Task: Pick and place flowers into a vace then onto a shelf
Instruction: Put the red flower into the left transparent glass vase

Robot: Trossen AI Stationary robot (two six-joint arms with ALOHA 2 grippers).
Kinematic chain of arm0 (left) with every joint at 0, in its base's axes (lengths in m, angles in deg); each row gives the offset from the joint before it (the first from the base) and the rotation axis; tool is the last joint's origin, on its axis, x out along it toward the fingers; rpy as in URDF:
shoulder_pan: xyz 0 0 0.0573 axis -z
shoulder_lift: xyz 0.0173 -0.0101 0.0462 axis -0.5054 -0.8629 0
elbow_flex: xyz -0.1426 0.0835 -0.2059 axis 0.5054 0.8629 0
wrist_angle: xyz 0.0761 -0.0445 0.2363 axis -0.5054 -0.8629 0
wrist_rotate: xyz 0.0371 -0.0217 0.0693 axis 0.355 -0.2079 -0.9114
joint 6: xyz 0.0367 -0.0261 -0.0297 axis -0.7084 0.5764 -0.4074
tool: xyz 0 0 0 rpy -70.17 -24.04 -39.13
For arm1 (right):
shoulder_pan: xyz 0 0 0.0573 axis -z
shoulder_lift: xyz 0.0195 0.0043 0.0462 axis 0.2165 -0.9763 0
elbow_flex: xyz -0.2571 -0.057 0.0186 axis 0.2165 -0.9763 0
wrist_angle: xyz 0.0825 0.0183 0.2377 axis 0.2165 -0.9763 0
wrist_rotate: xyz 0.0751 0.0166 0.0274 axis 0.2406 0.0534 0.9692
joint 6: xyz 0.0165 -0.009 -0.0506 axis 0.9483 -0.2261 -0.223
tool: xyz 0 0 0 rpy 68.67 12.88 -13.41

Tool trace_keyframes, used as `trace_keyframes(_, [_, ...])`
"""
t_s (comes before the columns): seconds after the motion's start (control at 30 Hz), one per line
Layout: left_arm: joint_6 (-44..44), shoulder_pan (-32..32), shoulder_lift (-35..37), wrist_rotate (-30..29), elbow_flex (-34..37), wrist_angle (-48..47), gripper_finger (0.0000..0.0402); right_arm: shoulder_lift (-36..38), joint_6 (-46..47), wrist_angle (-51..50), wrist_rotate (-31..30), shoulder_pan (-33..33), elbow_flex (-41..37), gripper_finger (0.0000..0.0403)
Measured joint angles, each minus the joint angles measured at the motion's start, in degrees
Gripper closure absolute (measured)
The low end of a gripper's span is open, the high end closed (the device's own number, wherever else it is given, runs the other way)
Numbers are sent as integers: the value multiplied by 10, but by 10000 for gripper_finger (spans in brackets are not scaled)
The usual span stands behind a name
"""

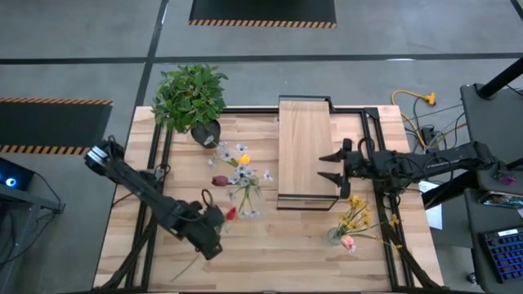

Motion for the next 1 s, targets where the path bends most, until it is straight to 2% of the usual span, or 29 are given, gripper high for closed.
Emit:
trace_keyframes(0.3, [-118, 32, 49, -21, 0, 75, 402, -1, -1, 0, 10, 0, 29, 177])
trace_keyframes(0.47, [-292, 39, 61, -73, 0, 195, 402, -1, -6, 60, 91, 0, 35, 177])
trace_keyframes(0.57, [-405, 39, 64, -122, 0, 276, 402, -1, -6, 116, 147, 0, 35, 177])
trace_keyframes(0.67, [-506, 39, 64, -191, 0, 354, 401, -1, -6, 150, 170, 0, 35, 177])
trace_keyframes(0.83, [-586, 38, 64, -389, 0, 516, 401, -12, -4, 181, 187, 0, 35, 177])
trace_keyframes(1.0, [-675, 34, 64, -394, 0, 602, 401, -50, -5, 243, 223, 0, 36, 177])
